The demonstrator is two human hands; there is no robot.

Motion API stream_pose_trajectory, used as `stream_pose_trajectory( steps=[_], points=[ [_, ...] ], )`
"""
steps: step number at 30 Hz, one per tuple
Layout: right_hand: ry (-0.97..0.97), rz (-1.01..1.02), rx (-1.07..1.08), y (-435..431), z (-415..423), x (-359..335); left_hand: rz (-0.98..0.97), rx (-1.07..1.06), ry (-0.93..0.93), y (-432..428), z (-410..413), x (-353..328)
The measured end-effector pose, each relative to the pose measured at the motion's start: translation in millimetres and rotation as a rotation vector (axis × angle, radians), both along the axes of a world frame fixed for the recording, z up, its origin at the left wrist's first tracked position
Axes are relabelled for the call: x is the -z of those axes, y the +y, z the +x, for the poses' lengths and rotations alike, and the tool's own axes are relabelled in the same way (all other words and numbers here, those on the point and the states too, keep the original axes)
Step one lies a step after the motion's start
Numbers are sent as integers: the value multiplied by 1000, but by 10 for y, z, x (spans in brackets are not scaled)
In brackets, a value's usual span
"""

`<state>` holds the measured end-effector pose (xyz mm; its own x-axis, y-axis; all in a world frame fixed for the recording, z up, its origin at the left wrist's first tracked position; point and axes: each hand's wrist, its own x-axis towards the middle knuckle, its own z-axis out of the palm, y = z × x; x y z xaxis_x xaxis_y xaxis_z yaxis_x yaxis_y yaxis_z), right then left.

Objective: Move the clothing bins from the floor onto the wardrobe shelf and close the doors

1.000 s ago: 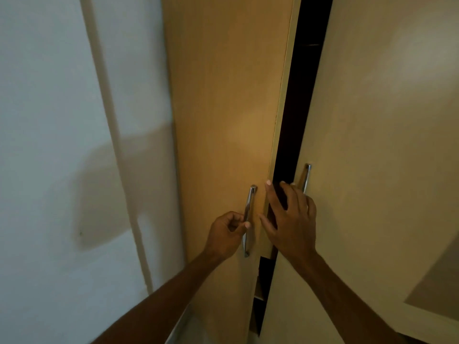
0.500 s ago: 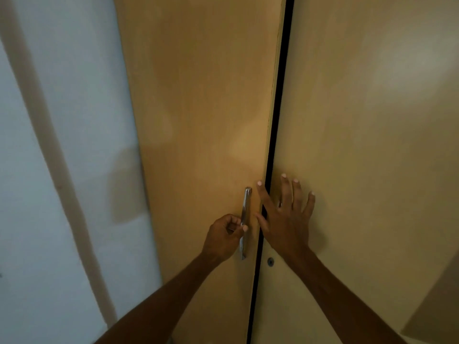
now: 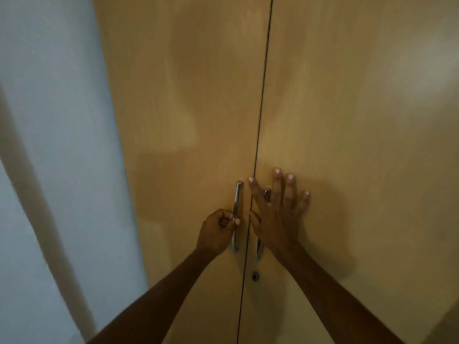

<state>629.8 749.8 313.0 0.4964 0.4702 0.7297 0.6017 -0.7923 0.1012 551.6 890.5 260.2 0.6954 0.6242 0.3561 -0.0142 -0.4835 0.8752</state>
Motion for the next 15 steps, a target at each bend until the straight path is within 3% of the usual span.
stream_pose_trajectory(
  steps=[9,15],
  points=[
    [58,-46,-125,-126,-39,147,123,-70,124,-67,-215,6],
    [324,-27,-346,-366,-323,485,222,-287,156,-267,-881,113]
  ],
)
